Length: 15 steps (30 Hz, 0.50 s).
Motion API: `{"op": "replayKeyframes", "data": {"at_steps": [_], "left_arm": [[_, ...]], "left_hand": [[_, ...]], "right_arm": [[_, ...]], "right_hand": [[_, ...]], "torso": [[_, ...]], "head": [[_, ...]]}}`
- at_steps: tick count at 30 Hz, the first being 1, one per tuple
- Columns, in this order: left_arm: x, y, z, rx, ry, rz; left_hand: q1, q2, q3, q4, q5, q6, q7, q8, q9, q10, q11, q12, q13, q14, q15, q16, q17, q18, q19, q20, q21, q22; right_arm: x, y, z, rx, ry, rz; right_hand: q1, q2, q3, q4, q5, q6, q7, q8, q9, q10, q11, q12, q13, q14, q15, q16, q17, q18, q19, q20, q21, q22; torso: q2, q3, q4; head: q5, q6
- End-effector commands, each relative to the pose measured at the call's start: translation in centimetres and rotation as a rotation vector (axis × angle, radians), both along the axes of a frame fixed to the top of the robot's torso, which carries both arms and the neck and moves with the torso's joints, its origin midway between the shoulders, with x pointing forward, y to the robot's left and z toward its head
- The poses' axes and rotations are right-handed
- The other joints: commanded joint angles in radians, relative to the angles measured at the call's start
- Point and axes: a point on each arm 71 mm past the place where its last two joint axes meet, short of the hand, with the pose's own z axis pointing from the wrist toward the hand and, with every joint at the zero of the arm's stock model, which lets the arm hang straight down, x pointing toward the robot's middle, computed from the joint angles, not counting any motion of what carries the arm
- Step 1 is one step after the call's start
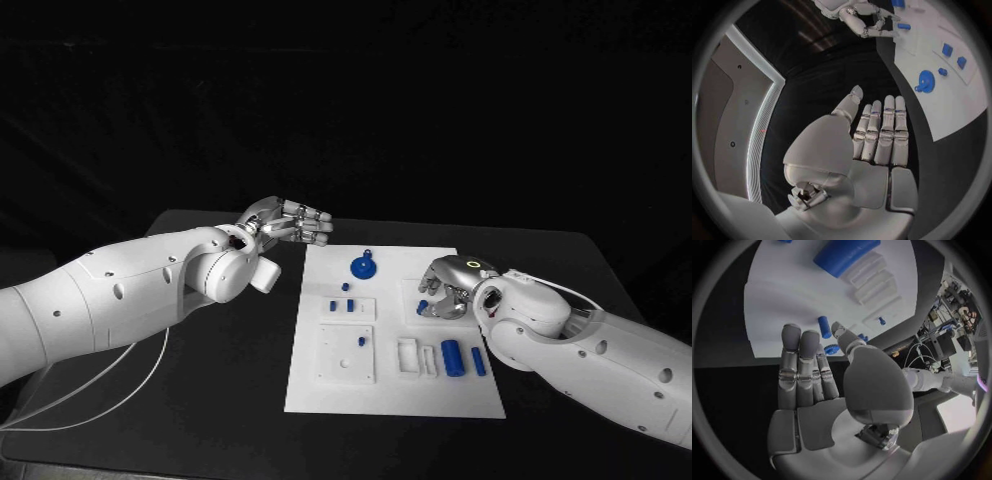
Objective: Assemble the parts on the task board
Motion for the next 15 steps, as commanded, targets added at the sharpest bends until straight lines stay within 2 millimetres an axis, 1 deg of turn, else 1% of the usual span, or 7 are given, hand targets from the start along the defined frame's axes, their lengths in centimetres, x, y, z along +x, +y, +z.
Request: {"op": "replayKeyframes", "data": {"at_steps": [1,3,5,7,9,12,15], "left_arm": [[-0.03,-0.14,0.03,-0.005,0.005,-0.016],[-0.01,-0.1,0.02,-0.004,0.005,-0.015],[0.0,-0.07,0.01,-0.004,0.006,-0.015],[0.0,-0.06,0.0,-0.003,0.007,-0.014],[0.0,-0.05,-0.01,-0.003,0.008,-0.014],[-0.01,-0.01,-0.01,-0.002,0.009,-0.013],[-0.01,0.04,-0.01,-0.001,0.009,-0.012]], "left_hand": [[0.009,0.001,-0.005,-0.001,-0.005,-0.005,-0.004,-0.002,-0.001,-0.008,0.001,-0.001,-0.001,-0.006,-0.001,-0.003,0.0,-0.001,0.005,-0.002,0.0,-0.001],[0.009,0.001,-0.005,-0.001,-0.005,-0.005,-0.004,-0.002,-0.001,-0.008,0.001,-0.001,-0.001,-0.006,-0.001,-0.003,0.0,-0.001,0.005,-0.002,0.0,-0.001],[0.009,0.001,-0.005,-0.001,-0.005,-0.005,-0.004,-0.002,-0.001,-0.008,0.001,-0.001,-0.001,-0.006,-0.001,-0.003,0.0,-0.001,0.005,-0.002,0.0,-0.001],[0.009,0.001,-0.005,-0.001,-0.005,-0.005,-0.004,-0.002,-0.001,-0.008,0.001,-0.001,-0.001,-0.006,-0.001,-0.003,0.0,-0.001,0.005,-0.002,0.0,-0.001],[0.009,0.001,-0.005,-0.001,-0.005,-0.005,-0.004,-0.002,-0.001,-0.008,0.001,-0.001,-0.001,-0.006,-0.001,-0.003,0.0,-0.001,0.005,-0.002,0.0,-0.001],[0.009,0.001,-0.005,-0.002,-0.006,-0.008,-0.003,-0.002,-0.001,-0.009,0.002,-0.001,0.0,-0.008,0.0,-0.003,0.0,-0.001,0.004,-0.001,0.0,-0.003],[0.009,0.001,-0.005,-0.002,-0.006,-0.008,-0.003,-0.002,-0.001,-0.009,0.002,-0.001,0.0,-0.008,0.0,-0.003,0.0,-0.001,0.004,-0.001,0.0,-0.003]], "right_arm": [[-0.17,0.39,-0.5,0.006,0.051,0.026],[-0.17,0.49,-0.6,0.009,0.053,0.028],[-0.15,0.51,-0.71,0.008,0.055,0.028],[-0.12,0.49,-0.79,0.005,0.055,0.026],[-0.07,0.47,-0.89,0.004,0.053,0.024],[-0.07,0.55,-1.01,0.002,0.053,0.025],[-0.14,0.78,-1.18,0.0,0.056,0.031]], "right_hand": [[0.009,0.009,0.029,-0.01,-0.002,-0.005,-0.006,-0.004,-0.001,0.01,-0.004,-0.001,0.0,0.0,0.003,0.007,0.0,0.001,0.037,0.001,0.01,-0.002],[0.004,0.006,0.066,-0.019,-0.005,-0.004,-0.005,-0.005,-0.001,0.02,-0.006,-0.002,0.0,0.001,0.004,0.009,-0.001,-0.002,0.037,0.002,0.017,0.0],[0.001,0.005,0.143,-0.037,-0.02,0.005,-0.003,-0.005,-0.001,0.051,-0.012,-0.002,0.0,0.001,0.001,0.013,0.0,-0.005,0.036,0.0,0.03,0.006],[0.003,0.007,0.179,-0.046,-0.023,0.015,0.0,-0.004,-0.001,0.08,-0.019,-0.001,0.0,0.002,-0.003,0.016,0.001,-0.008,0.036,-0.004,0.039,0.011],[-0.005,0.005,0.203,-0.05,-0.024,0.039,0.009,-0.003,0.0,0.082,-0.02,-0.001,0.0,0.0,-0.004,0.017,0.002,-0.012,0.035,-0.007,0.041,0.015],[-0.008,0.008,0.215,-0.053,-0.025,0.061,0.011,-0.004,0.0,0.087,-0.02,-0.001,0.0,0.0,-0.005,0.019,0.003,-0.013,0.035,-0.008,0.045,0.018],[-0.009,0.017,0.221,-0.054,-0.025,0.085,0.009,-0.002,0.001,0.094,-0.022,-0.001,0.0,0.0,-0.005,0.02,0.004,-0.014,0.034,-0.009,0.047,0.021]], "torso": [[-0.001,-0.0001,-0.0007],[-0.001,-0.0008,-0.0009],[-0.002,-0.001,-0.0004],[-0.001,-0.0013,0.0002],[-0.001,-0.0015,0.0008],[0.0,-0.0004,0.0007],[0.0,0.0003,0.0006]], "head": [[0.0,-0.002],[0.0,-0.003],[0.0,-0.004],[-0.002,-0.005],[-0.004,-0.006],[-0.004,-0.006],[-0.003,-0.008]]}}
